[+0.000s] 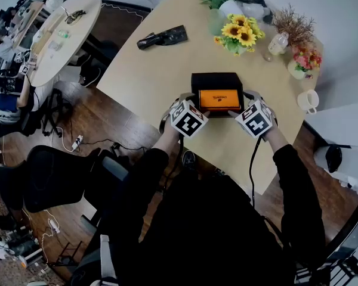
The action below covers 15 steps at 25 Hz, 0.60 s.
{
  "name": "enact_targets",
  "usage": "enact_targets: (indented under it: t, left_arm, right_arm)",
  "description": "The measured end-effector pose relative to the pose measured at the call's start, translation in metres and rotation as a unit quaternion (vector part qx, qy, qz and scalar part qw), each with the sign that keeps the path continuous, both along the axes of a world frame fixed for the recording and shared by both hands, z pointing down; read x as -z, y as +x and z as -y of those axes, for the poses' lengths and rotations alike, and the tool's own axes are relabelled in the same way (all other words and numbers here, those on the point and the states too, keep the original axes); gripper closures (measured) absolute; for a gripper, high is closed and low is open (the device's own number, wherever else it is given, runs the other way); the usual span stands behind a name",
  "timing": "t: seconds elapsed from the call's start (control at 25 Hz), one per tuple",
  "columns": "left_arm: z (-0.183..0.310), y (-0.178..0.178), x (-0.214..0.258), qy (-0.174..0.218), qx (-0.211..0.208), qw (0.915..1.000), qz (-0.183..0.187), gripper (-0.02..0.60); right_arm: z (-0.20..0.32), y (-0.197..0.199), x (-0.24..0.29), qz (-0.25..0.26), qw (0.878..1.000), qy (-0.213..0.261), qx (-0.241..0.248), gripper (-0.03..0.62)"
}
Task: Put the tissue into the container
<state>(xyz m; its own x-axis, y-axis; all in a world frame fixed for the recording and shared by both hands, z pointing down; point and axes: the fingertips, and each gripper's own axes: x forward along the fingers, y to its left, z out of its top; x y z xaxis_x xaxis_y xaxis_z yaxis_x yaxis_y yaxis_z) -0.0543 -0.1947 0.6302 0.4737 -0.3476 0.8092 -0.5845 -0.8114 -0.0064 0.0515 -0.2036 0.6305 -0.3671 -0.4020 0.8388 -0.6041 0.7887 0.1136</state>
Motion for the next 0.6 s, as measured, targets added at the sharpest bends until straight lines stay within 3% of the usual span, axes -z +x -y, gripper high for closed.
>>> enact_targets:
  t: [0.6]
  left_arm:
    - [-0.011,0.003,0.018,0.027,-0.009,0.9996,-0.004,0.301]
  right_arm:
    - [-0.009,0.002,0.024,-0.013,0.999,0.050,0.013,0.240]
